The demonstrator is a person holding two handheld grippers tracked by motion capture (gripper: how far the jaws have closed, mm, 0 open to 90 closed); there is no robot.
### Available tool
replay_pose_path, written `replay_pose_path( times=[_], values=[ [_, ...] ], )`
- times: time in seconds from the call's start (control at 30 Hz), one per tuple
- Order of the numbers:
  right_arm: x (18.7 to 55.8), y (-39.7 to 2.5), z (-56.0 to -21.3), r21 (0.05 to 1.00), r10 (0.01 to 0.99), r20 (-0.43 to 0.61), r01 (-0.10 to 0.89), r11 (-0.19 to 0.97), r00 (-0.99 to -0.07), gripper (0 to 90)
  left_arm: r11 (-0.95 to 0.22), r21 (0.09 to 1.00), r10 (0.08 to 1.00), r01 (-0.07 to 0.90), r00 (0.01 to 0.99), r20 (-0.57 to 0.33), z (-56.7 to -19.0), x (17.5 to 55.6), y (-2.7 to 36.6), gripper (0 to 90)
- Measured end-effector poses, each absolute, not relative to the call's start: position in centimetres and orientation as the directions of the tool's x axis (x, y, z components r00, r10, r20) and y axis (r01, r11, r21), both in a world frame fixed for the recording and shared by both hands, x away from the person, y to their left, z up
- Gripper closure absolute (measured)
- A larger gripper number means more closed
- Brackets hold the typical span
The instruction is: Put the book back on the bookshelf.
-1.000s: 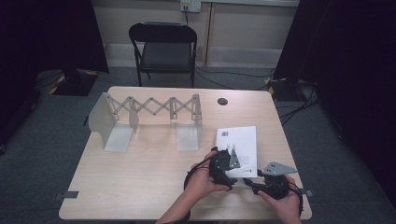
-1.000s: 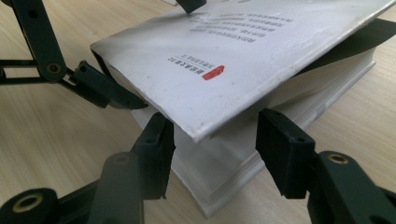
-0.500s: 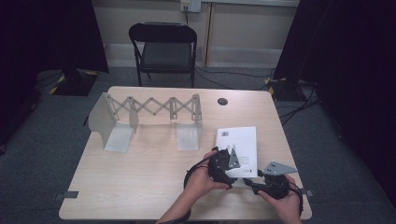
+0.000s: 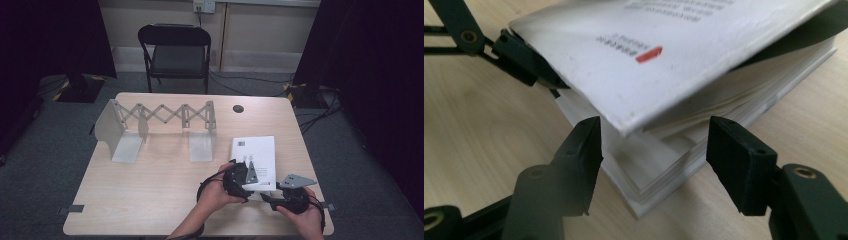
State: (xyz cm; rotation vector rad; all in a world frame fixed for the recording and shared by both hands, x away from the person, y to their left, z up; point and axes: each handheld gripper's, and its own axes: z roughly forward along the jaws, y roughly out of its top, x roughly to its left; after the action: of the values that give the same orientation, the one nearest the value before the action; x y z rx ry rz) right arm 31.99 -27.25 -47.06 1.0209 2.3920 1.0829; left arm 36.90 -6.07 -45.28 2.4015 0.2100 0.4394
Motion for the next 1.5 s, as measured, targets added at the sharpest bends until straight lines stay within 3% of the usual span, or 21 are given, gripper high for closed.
replay_pose_path(
  times=[0.4, 0.7, 0.83, 1.17, 1.27, 1.5],
  values=[
    [32.4, -28.0, -47.4, 0.738, 0.747, 0.016, 0.511, 0.44, -0.665, 38.6, -0.761, 0.648, 0.26, 0.033, 0.93, 0.259, -45.3, 36.9, -6.1, 19.0],
    [32.5, -27.5, -46.9, 0.771, 0.746, -0.023, 0.463, 0.438, -0.666, 40.1, -0.771, 0.637, 0.251, 0.024, 0.93, 0.268, -45.3, 36.9, -6.1, 18.4],
    [32.4, -27.3, -46.9, 0.767, 0.745, -0.038, 0.459, 0.449, -0.667, 41.3, -0.767, 0.641, 0.249, 0.037, 0.937, 0.244, -45.1, 37.1, -6.1, 16.2],
    [32.5, -27.3, -46.6, 0.783, 0.749, -0.011, 0.46, 0.419, -0.663, 42.8, -0.785, 0.619, 0.256, 0.022, 0.921, 0.292, -45.5, 37.1, -7.0, 7.1],
    [32.5, -27.2, -46.5, 0.787, 0.75, -0.008, 0.458, 0.413, -0.662, 43.1, -0.778, 0.628, 0.278, 0.028, 0.911, 0.304, -45.9, 37.1, -7.7, 0.0],
    [32.5, -27.3, -46.6, 0.786, 0.751, 0.006, 0.467, 0.405, -0.661, 43.1, -0.784, 0.621, 0.278, 0.008, 0.899, 0.34, -46.2, 37.4, -7.9, 0.6]
  ],
)
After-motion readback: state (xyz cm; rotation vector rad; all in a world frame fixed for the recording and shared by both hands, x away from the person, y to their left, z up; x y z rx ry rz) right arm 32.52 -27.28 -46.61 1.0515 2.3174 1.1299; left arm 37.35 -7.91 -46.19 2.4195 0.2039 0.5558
